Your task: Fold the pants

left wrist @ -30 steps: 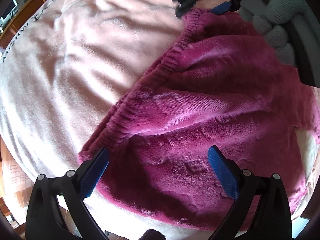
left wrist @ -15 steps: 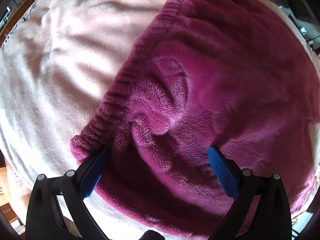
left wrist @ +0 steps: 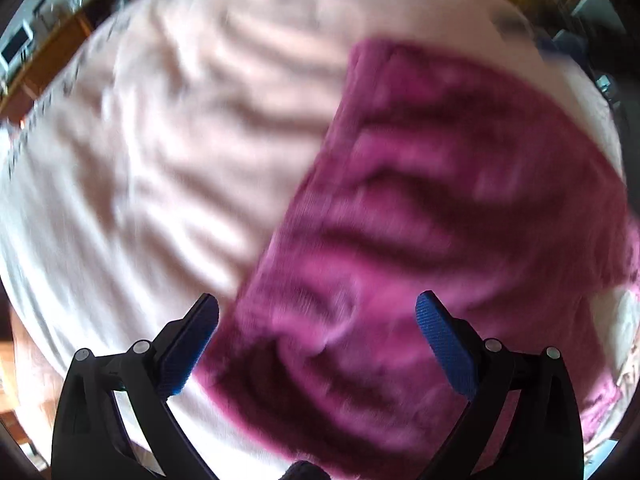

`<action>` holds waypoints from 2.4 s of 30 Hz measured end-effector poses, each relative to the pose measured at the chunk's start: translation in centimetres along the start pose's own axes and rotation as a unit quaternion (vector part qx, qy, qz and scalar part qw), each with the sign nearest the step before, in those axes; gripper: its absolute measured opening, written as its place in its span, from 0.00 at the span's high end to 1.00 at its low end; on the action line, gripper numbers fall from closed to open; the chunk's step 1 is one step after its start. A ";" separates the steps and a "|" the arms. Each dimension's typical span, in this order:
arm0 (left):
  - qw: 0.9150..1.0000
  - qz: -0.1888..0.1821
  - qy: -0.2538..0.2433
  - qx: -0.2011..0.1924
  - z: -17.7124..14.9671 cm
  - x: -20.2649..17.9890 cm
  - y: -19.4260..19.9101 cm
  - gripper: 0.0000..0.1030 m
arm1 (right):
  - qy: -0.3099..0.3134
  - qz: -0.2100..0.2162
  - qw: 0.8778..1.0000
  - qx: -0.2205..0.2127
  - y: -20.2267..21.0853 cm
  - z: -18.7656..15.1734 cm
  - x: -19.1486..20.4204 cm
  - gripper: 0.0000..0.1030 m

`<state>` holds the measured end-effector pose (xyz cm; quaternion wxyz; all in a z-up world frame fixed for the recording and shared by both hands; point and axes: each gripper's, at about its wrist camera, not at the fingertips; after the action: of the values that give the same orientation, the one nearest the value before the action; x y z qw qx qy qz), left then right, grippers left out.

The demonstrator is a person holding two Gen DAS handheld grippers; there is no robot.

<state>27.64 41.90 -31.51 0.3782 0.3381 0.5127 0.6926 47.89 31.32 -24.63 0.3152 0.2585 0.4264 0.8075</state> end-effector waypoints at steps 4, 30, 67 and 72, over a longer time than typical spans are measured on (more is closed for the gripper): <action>0.999 -0.016 -0.014 -0.037 5.3 -2.7 -0.5 0.05 | -0.080 -0.051 0.995 0.024 1.3 -5.3 -6.2 0.30; 0.997 0.013 -0.024 -0.072 20.3 -9.0 -8.4 0.09 | -0.231 -0.128 0.964 0.005 5.8 -17.6 -21.6 0.29; 0.975 0.043 -0.216 -0.028 -5.1 -22.5 -0.2 0.08 | -0.565 -0.316 0.761 0.042 36.1 -59.4 -39.9 0.28; 0.972 0.042 -0.230 -0.024 -7.6 -24.5 0.7 0.08 | -0.588 -0.263 0.765 0.031 34.9 -61.3 -43.0 0.34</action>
<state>32.91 16.95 -34.72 0.4648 0.5004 0.3806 0.6235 24.47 -47.56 -32.09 0.6957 0.5701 0.2340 0.3691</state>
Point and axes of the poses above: each gripper's, at about its wrist camera, not at the fingertips, and y roughly against the way its jaws point, x to its left, z to its top, and after that the axes turned 7 degrees about z, right-handed
